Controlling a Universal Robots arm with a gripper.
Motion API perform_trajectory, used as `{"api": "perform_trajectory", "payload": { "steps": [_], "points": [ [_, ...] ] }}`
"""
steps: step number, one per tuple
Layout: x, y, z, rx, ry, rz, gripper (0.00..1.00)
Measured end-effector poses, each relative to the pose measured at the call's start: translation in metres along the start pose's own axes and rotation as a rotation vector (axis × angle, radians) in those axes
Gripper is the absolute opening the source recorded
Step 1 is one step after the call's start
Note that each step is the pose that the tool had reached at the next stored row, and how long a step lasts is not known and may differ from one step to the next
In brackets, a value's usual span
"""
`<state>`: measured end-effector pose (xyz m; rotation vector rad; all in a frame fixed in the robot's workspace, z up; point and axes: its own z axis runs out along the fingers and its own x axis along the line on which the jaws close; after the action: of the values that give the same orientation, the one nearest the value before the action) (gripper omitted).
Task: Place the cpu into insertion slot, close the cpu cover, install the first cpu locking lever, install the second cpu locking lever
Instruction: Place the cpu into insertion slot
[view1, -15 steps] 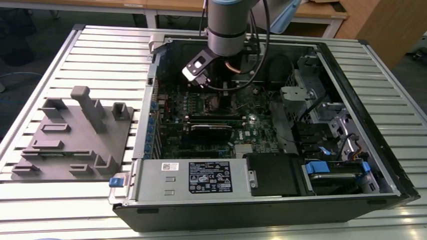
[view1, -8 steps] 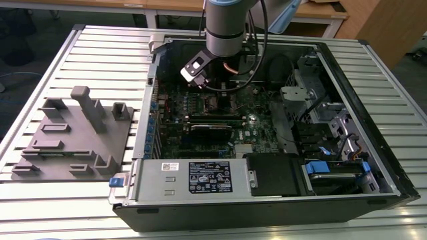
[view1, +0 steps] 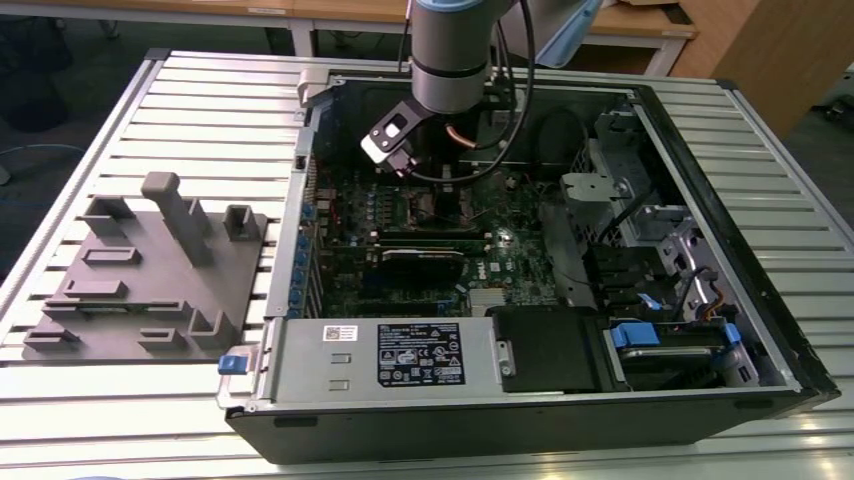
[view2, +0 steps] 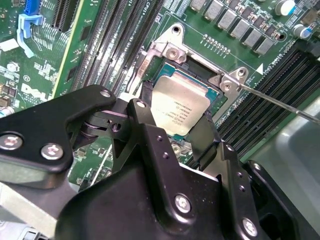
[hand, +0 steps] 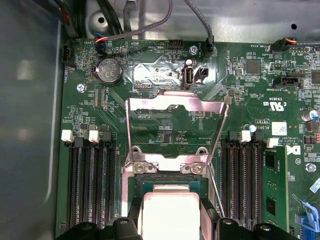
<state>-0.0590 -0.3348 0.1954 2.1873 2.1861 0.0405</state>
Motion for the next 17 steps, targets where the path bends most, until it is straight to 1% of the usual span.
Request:
{"api": "perform_trajectory", "payload": {
  "steps": [17],
  "points": [
    [0.0002,0.0011,0.0011,-0.0003,0.0008,-0.01,0.54]
  ]
}}
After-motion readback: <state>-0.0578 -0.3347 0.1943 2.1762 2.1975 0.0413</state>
